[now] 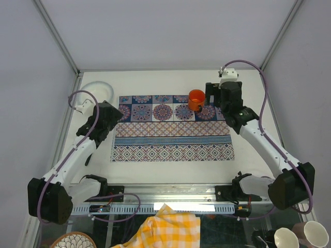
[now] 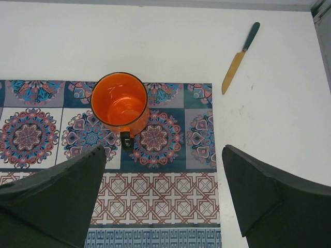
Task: Set the dinner table for one person
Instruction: Place the cup on the napkin, then pick up the plate from the corner of the board.
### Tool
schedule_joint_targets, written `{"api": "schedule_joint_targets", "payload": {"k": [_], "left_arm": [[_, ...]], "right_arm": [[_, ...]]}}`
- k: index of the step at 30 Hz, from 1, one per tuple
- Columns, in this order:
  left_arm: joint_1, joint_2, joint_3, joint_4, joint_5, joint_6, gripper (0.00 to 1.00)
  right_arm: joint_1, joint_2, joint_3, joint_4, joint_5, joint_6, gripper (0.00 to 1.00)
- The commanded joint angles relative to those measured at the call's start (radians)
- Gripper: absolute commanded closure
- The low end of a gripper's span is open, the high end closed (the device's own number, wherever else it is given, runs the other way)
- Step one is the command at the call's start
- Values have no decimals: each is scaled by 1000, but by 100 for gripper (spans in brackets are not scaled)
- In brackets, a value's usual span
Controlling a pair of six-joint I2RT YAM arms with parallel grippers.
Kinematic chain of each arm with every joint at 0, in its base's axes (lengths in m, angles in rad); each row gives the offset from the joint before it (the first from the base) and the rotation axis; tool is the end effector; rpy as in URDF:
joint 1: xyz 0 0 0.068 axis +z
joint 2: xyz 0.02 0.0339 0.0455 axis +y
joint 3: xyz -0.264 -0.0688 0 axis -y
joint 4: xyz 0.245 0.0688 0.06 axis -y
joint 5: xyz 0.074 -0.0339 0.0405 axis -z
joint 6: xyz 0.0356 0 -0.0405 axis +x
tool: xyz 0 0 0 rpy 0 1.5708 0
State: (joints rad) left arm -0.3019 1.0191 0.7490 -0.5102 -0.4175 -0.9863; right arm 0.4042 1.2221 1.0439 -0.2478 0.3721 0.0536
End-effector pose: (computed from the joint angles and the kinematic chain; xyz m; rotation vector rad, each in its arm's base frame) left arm 0.2043 -0.0485 0.2558 -0.9495 2.0684 -0.1839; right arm 0.2617 0.0979 0.3330 -0.1073 1.9637 -0.0724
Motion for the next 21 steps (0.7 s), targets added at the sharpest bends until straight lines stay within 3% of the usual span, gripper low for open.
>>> {"api": "schedule_joint_targets", "payload": {"k": [1, 14, 21], "left_arm": [[128, 93, 46, 164, -21, -26, 16], [623, 191, -85, 478, 426, -29, 23], [694, 327, -81, 523, 539, -34, 32]], "right_arm": [[7, -84, -5, -6, -43, 36, 3], [8, -91, -8, -34, -80, 55, 3], [7, -86, -4, -39, -82, 53, 4]]}}
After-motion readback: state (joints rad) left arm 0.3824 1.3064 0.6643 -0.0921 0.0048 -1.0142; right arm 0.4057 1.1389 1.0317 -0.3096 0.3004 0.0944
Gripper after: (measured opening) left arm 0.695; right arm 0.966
